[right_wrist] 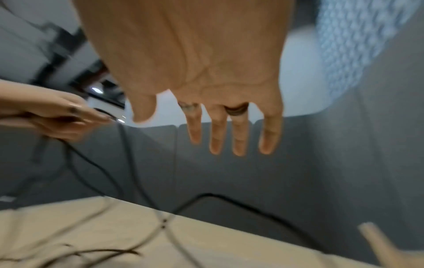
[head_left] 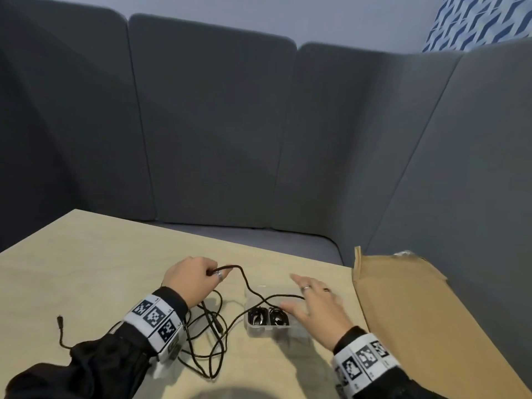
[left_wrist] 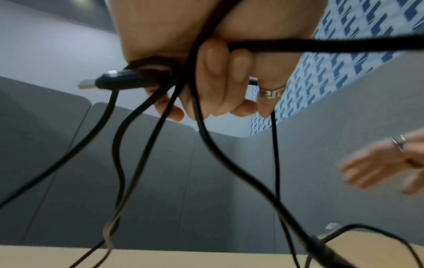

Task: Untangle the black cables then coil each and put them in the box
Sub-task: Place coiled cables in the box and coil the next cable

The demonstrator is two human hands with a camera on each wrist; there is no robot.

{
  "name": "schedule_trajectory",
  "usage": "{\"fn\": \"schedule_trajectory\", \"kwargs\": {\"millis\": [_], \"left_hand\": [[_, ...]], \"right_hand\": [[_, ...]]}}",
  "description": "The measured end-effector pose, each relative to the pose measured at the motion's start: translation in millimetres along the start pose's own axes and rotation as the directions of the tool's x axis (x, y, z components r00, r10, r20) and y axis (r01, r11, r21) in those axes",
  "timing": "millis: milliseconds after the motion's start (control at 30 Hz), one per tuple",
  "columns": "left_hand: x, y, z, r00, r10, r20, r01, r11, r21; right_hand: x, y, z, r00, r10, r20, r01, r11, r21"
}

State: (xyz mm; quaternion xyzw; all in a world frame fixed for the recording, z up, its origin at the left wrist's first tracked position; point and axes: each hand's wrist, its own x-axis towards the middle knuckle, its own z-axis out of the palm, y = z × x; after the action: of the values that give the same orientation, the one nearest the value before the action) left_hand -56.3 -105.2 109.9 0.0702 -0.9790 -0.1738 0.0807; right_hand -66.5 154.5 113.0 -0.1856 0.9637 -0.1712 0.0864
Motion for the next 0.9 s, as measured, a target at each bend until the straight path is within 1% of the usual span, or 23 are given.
{"fn": "schedule_trajectory", "kwargs": {"millis": [33,67,100,133,167,200,267,300,333,400,433,467,500,533,567,600,633,667,700,733,767,833,900], "left_hand": [[-2,5,-2,1.000,0.004,-0.012,-0.004,1.000,-0.018],[-5,11,-5,1.000,0.006,-0.029,-0.007,0.999,-0.037],[-6,16,-7,0.999,0.008,-0.054,-0.011,0.998,-0.058],[-8,20,-9,0.997,0.003,-0.081,-0.010,0.996,-0.086],[-8,23,-12,0.995,-0.011,-0.102,-0.002,0.992,-0.124],[-9,24,-15,0.993,-0.026,-0.117,0.007,0.986,-0.167],[-8,23,-21,0.989,-0.035,-0.142,-0.003,0.966,-0.259],[-8,20,-22,0.990,-0.010,-0.144,-0.037,0.947,-0.320],[-7,16,-24,0.990,0.042,-0.135,-0.093,0.914,-0.396],[-8,7,-27,0.981,0.174,-0.090,-0.194,0.802,-0.566],[-9,2,-28,0.972,0.228,-0.054,-0.211,0.755,-0.621],[-11,-2,-31,0.964,0.264,-0.010,-0.208,0.735,-0.645],[-13,-7,-32,0.958,0.286,0.034,-0.198,0.738,-0.645],[-14,-12,-33,0.951,0.302,0.074,-0.196,0.766,-0.613],[-13,-19,-30,0.946,0.306,0.111,-0.204,0.823,-0.530],[-12,-26,-26,0.944,0.295,0.147,-0.216,0.891,-0.400],[-10,-36,-21,0.947,0.267,0.181,-0.213,0.939,-0.268],[-8,-47,-14,0.952,0.223,0.209,-0.190,0.968,-0.164],[-6,-59,-8,0.957,0.172,0.233,-0.153,0.984,-0.096],[-4,-70,-3,0.962,0.124,0.244,-0.115,0.992,-0.048],[-3,-79,1,0.967,0.076,0.242,-0.077,0.997,-0.004],[0,-82,3,0.977,0.000,0.215,-0.018,0.996,0.082],[6,-74,4,0.975,-0.031,0.219,0.005,0.993,0.117]], "right_hand": [[-2,-20,3,0.995,-0.094,0.016,0.091,0.988,0.125],[-3,-39,7,0.984,-0.170,0.051,0.153,0.958,0.243],[-4,-56,11,0.969,-0.227,0.095,0.188,0.933,0.308],[-4,-69,16,0.957,-0.258,0.133,0.204,0.923,0.328],[-1,-78,20,0.952,-0.269,0.143,0.213,0.924,0.318],[5,-83,26,0.963,-0.251,0.099,0.209,0.926,0.313],[15,-86,26,0.979,-0.192,-0.069,0.204,0.914,0.351],[20,-86,22,0.974,-0.190,-0.123,0.224,0.896,0.383],[24,-84,15,0.969,-0.215,-0.122,0.247,0.868,0.431],[27,-77,-6,0.960,-0.279,-0.006,0.232,0.785,0.574],[26,-73,-18,0.941,-0.328,0.083,0.210,0.758,0.618],[23,-70,-30,0.913,-0.373,0.165,0.202,0.766,0.611],[21,-66,-43,0.895,-0.398,0.203,0.214,0.780,0.588],[18,-62,-55,0.893,-0.411,0.185,0.243,0.785,0.570],[16,-60,-67,0.908,-0.404,0.113,0.264,0.759,0.595],[14,-56,-78,0.932,-0.363,-0.003,0.275,0.702,0.657],[13,-51,-89,0.952,-0.275,-0.132,0.280,0.615,0.737],[13,-43,-100,0.955,-0.172,-0.240,0.296,0.524,0.799],[11,-36,-111,0.948,-0.081,-0.307,0.310,0.450,0.838],[10,-27,-119,0.938,-0.031,-0.345,0.325,0.423,0.846],[8,-19,-123,0.933,-0.007,-0.361,0.328,0.432,0.840],[6,-6,-121,0.939,0.003,-0.343,0.298,0.489,0.820],[3,-1,-110,0.952,-0.010,-0.306,0.265,0.532,0.804]]}}
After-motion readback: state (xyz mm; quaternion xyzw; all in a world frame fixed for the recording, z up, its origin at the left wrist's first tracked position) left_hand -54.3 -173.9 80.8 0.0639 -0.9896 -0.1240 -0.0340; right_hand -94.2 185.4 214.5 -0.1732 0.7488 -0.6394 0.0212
